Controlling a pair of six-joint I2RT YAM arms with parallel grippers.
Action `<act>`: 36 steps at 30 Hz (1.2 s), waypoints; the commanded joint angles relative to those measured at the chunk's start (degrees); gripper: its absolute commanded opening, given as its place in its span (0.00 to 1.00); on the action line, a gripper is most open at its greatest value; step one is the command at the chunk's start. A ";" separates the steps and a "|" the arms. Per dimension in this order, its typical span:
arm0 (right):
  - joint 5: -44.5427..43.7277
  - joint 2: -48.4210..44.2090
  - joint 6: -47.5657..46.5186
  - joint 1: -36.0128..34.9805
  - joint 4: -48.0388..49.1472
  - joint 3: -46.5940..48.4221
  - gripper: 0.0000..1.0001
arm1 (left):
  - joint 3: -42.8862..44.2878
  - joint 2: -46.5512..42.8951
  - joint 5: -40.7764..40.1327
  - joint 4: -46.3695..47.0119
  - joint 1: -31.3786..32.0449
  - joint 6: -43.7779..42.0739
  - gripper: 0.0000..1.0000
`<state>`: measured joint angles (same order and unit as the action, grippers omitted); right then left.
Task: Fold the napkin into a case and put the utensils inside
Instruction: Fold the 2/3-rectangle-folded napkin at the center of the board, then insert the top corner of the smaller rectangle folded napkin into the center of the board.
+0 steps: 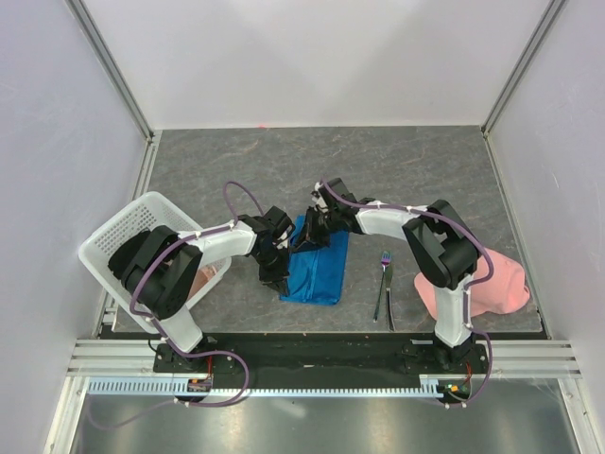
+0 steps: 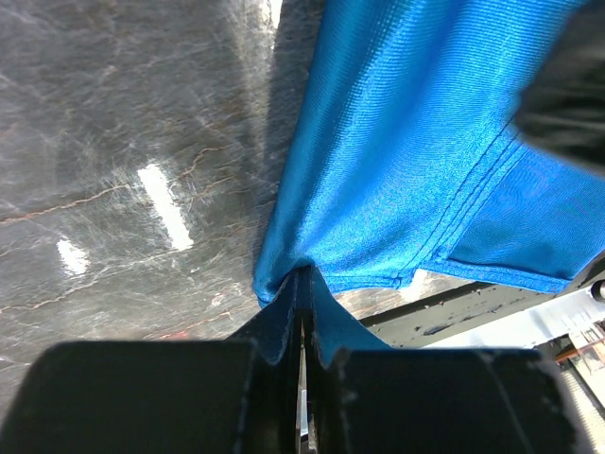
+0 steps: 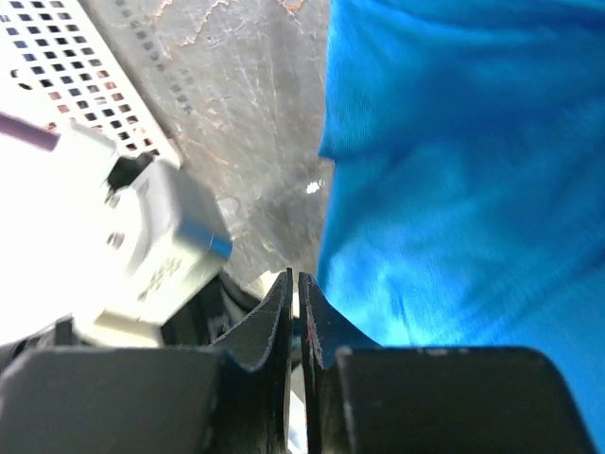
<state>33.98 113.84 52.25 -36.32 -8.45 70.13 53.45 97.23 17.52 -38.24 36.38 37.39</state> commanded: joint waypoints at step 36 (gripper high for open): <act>-16.13 -19.44 -21.05 15.83 -29.52 -8.59 0.66 | 10.78 -6.20 -16.08 6.07 18.18 -4.17 0.52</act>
<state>22.98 98.52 34.44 -23.83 -31.51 64.53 57.80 88.47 9.76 -35.64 49.10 34.72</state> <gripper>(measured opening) 0.625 0.517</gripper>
